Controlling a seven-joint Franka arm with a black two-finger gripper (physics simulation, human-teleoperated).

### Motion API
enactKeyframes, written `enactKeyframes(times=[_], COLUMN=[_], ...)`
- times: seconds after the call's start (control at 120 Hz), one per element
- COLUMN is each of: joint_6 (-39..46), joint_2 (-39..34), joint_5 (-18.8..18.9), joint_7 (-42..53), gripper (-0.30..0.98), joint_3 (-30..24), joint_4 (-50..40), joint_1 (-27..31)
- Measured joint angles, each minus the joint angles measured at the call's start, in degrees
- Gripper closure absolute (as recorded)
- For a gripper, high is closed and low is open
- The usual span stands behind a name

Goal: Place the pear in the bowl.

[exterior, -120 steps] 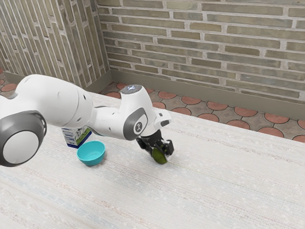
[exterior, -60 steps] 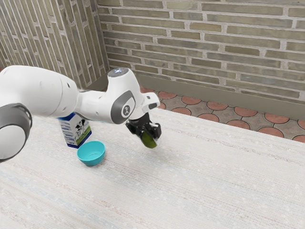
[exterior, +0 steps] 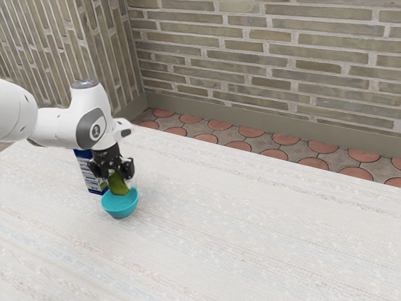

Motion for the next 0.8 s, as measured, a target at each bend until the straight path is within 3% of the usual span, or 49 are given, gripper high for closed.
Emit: enactKeyframes(times=[0.1,0.383,0.7,0.8], joint_6=[-0.81,-1.64,-1.98,-9.66], joint_2=[-0.20,-0.27,-1.40,-4.61], joint_5=[0.69,-0.24,-0.36,2.57], joint_7=[-0.85,0.20,2.83,3.29], gripper=[0.66,0.28,0.07,0.04], joint_3=[1.22,1.40,1.34,-0.36], joint_4=[-0.96,-1.04,-0.82,8.56], joint_1=[0.07,0.06,0.04,0.23])
